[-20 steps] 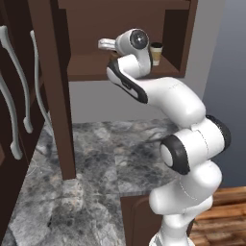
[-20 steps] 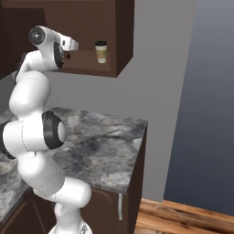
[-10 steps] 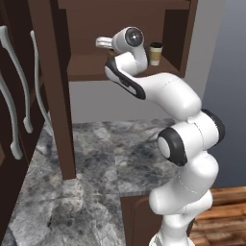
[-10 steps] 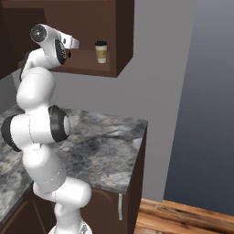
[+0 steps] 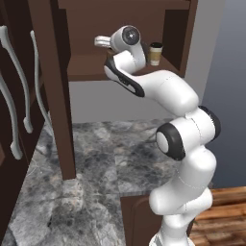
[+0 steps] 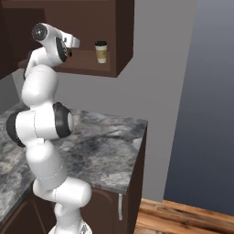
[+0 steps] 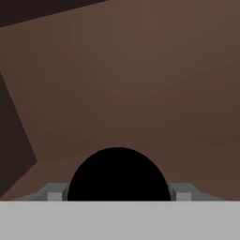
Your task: Sort all alcoholic drinks to one cabinet, and non-alcoholic drinks to the other.
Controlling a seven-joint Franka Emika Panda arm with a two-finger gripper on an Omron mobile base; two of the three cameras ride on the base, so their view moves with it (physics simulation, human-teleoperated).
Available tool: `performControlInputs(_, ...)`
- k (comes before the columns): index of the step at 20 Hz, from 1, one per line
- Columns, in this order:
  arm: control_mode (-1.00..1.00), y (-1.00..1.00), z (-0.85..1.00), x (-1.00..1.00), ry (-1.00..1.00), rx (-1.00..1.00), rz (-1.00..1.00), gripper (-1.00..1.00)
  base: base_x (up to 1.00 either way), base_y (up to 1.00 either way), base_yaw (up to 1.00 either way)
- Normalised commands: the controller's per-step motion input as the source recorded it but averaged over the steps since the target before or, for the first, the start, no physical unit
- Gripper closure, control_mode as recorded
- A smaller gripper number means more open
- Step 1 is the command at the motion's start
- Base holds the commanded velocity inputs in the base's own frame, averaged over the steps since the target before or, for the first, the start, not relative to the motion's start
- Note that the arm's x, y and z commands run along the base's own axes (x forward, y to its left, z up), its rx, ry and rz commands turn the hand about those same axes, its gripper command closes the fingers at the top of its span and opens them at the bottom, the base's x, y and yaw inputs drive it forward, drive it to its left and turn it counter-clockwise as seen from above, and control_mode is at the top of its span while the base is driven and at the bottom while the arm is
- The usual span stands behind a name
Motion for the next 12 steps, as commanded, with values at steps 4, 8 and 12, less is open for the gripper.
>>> performControlInputs(4, -1.0, 0.0, -0.15, 0.24, -0.03, 0.0, 0.0, -1.0, 0.0, 0.0, 0.0)
performControlInputs(8, -1.0, 0.0, -0.18, 0.28, -0.05, 0.0, 0.0, -1.0, 0.0, 0.0, 0.0)
performControlInputs(12, -1.0, 0.0, -0.19, 0.35, -0.02, 0.0, 0.0, -1.0, 0.0, 0.0, 0.0)
